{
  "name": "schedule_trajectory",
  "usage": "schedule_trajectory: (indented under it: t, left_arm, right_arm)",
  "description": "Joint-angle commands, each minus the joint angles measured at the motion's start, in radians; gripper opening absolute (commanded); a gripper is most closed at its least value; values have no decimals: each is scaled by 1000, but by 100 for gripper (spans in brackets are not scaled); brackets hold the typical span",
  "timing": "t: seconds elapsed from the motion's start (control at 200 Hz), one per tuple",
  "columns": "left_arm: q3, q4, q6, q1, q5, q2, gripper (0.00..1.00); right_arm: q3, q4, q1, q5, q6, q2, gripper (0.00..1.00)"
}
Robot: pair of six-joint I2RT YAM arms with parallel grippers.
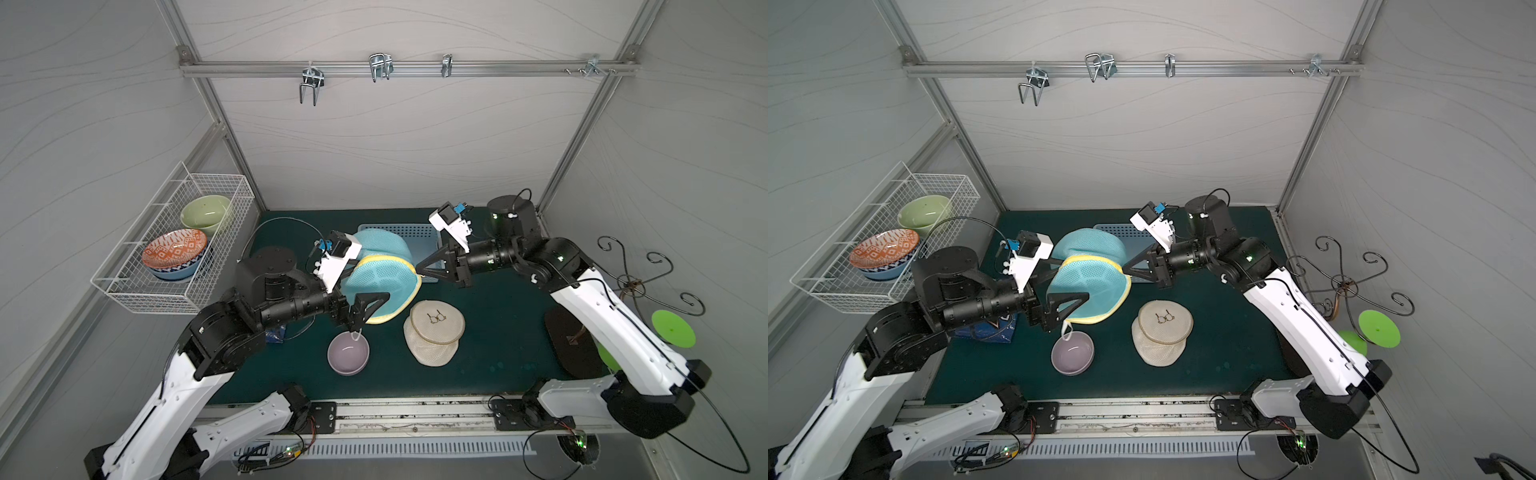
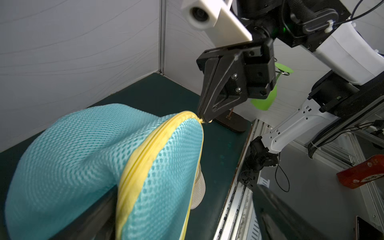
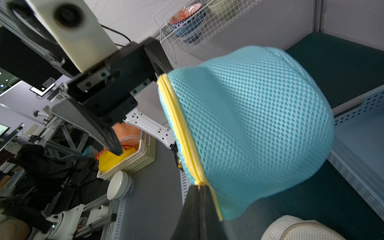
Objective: Turn the laundry bag inside out
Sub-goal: Zip the zipper on the laundry bag.
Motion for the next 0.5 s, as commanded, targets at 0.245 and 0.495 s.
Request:
schedule_trajectory:
  t: [0.245,0.495]
  left_arm:
    - [71,11,81,2,-150,23,98]
    - [4,16,74,2,157,58,98]
  right_arm:
    - [17,-134,21,57,-139,-3,0]
    - [23,-151,27,-42,-189,-10,0]
